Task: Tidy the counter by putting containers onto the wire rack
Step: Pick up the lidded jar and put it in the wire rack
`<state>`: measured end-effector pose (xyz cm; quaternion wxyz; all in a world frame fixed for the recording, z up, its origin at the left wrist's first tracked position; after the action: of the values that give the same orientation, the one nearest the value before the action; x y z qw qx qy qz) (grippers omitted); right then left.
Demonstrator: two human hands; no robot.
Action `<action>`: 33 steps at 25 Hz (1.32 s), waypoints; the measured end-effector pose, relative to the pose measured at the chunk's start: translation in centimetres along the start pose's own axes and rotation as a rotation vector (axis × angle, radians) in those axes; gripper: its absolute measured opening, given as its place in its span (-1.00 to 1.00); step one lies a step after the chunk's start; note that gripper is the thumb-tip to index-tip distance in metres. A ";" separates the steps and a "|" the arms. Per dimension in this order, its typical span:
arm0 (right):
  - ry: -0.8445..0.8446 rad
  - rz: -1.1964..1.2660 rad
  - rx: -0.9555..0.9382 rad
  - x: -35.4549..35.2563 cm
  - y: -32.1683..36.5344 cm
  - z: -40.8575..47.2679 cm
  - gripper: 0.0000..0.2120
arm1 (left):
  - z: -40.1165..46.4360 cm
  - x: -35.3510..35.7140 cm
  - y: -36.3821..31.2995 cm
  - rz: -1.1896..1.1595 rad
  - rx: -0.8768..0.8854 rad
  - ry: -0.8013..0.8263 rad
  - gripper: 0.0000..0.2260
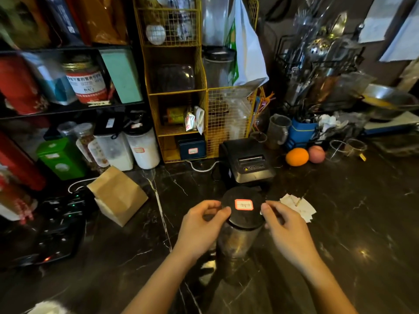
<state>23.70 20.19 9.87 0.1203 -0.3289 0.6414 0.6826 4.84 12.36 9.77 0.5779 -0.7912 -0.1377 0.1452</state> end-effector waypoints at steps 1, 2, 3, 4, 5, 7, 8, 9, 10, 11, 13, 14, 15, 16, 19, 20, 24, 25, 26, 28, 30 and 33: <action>0.024 0.012 0.019 0.0 0.0 -0.4 -0.84 | -0.1 0.0 0.0 -0.017 -0.018 -0.007 -0.76; 0.044 0.043 0.041 0.1 0.2 -0.7 -0.85 | -0.3 0.1 0.1 -0.035 -0.033 -0.009 -0.79; 0.048 0.074 0.056 0.1 0.4 -1.0 -0.87 | -0.5 0.1 0.1 -0.053 -0.037 -0.007 -0.81; 0.041 0.094 0.063 0.2 0.6 -1.2 -0.86 | -0.6 0.1 0.2 -0.065 -0.029 -0.009 -0.83; 0.032 0.098 0.064 0.3 0.8 -1.4 -0.84 | -0.8 0.0 0.2 -0.073 -0.015 -0.015 -0.84; 0.015 0.107 0.066 0.6 1.3 -1.6 -0.81 | -1.2 0.0 -0.2 -0.080 0.012 -0.029 -0.79; 0.010 0.123 0.072 0.8 1.6 -1.5 -0.82 | -1.4 -0.1 -0.3 -0.092 0.025 -0.045 -0.72; 0.006 0.137 0.081 0.9 1.9 -1.5 -0.79 | -1.4 -0.4 -0.5 -0.108 0.034 -0.062 -0.66; 0.002 0.147 0.086 1.2 2.3 -1.3 -0.74 | -1.5 -0.6 -0.8 -0.118 0.043 -0.076 -0.68; -0.001 0.152 0.082 1.5 2.7 -1.1 -0.71 | -1.5 -0.9 -1.2 -0.126 0.053 -0.090 -0.76; -0.002 0.168 0.061 2.1 3.7 -0.8 -0.65 | -1.6 -1.6 -1.9 -0.175 0.077 -0.116 -0.88; 0.000 0.180 0.048 2.4 4.3 -0.6 -0.64 | -1.6 -2.1 -2.2 -0.205 0.088 -0.130 -0.84; 0.003 0.192 0.030 2.6 4.9 -0.5 -0.64 | -1.5 -2.6 -2.2 -0.234 0.098 -0.141 -0.80; 0.003 0.208 0.005 3.0 5.4 -0.4 -0.65 | -1.5 -3.2 -2.4 -0.260 0.107 -0.152 -0.77; 0.024 0.263 -0.054 3.9 6.9 0.2 -0.67 | -1.5 -4.8 -2.6 -0.316 0.149 -0.170 -0.69; 0.040 0.281 -0.066 4.2 7.4 0.4 -0.67 | -1.4 -5.4 -2.7 -0.322 0.169 -0.177 -0.67; 0.083 0.326 -0.121 5.8 9.4 2.1 -0.66 | -0.3 -7.3 -3.1 -0.318 0.233 -0.203 -0.59; 0.086 0.335 -0.136 6.1 9.9 2.6 -0.66 | 0.1 -7.8 -3.2 -0.311 0.248 -0.213 -0.57; 0.089 0.343 -0.152 6.4 10.3 3.1 -0.66 | 0.6 -8.3 -3.3 -0.305 0.263 -0.221 -0.55; 0.086 0.359 -0.182 6.9 11.3 4.1 -0.66 | 1.6 -9.1 -3.6 -0.293 0.302 -0.238 -0.52; 0.074 0.367 -0.203 7.6 12.2 5.3 -0.64 | 2.8 -9.9 -4.1 -0.293 0.336 -0.256 -0.50; 0.060 0.366 -0.217 8.5 13.5 7.4 -0.60 | 4.5 -11.0 -5.0 -0.303 0.398 -0.259 -0.47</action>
<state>7.16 23.00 15.18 -0.0609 -0.2383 0.6164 0.7480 -7.27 13.55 13.95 0.7148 -0.6073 -0.2958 0.1810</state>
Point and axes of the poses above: each hand's wrist, its own z-axis towards the middle knuckle, its own x-axis out of the palm, y = z × x, the point moved 2 cm from there along z, towards the middle knuckle, and after that the axes turned 10 degrees about -z, right-handed, at the moved point
